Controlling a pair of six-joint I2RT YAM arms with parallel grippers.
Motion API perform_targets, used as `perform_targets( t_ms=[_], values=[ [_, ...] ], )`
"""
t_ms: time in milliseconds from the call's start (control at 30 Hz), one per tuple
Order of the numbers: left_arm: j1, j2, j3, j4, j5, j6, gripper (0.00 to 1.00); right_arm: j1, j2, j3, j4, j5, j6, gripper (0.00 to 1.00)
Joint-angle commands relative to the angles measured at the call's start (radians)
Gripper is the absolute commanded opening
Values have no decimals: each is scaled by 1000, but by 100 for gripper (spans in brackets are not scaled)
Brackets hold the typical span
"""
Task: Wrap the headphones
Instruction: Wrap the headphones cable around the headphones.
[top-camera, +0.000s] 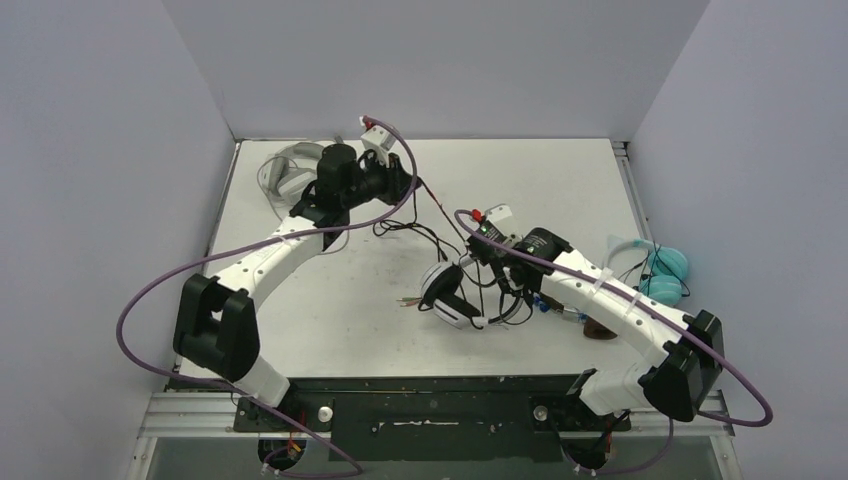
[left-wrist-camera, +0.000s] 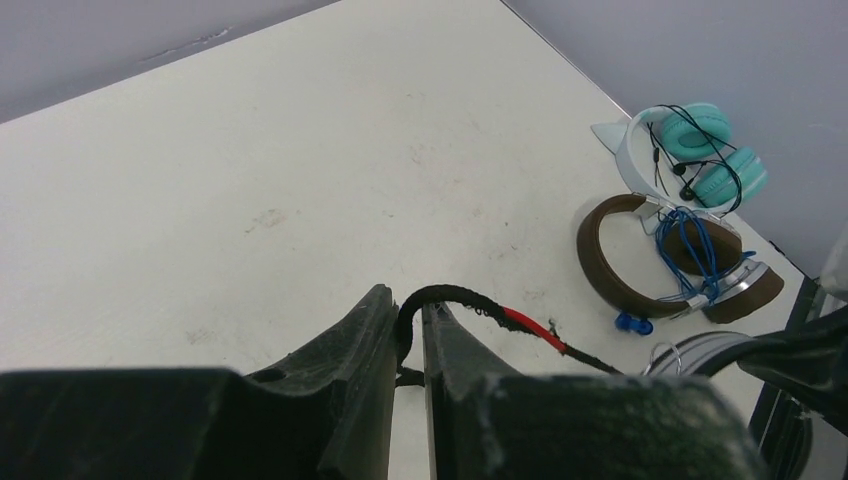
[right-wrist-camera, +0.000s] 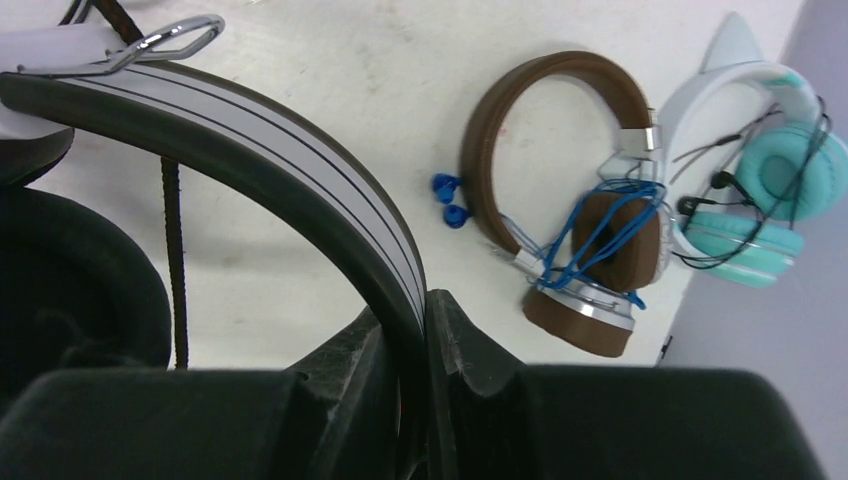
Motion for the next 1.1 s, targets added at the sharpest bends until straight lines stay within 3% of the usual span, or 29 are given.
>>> perform_targets(
  t_ms=[0, 333, 467, 633, 733, 867, 1000, 1067],
  values=[
    [10, -110, 8, -18, -66, 18, 13, -53, 10, 57, -36, 192, 81, 0],
    [-16, -211, -81, -87, -59, -33, 13, -157, -52, 19, 139, 255, 108, 0],
    [-16, -234, -119, -86, -59, -52, 13, -160, -86, -5, 207, 194, 68, 0],
    [-18, -212, -165, -88, -54, -58, 18, -160, -93, 18, 171, 180, 72, 0],
    [-19, -190, -217, -66, -70, -75, 23, -163, -154, 0, 237, 53, 14, 0],
    [-19, -210, -348, 80, -92, -150, 39, -174, -215, -16, 290, -118, 19, 0],
    [-19, -277, -490, 283, -123, -210, 58, -182, -246, 37, 290, -161, 50, 0],
    [-17, -310, -532, 309, -173, -231, 68, -191, -252, 98, 259, -152, 72, 0]
  ],
)
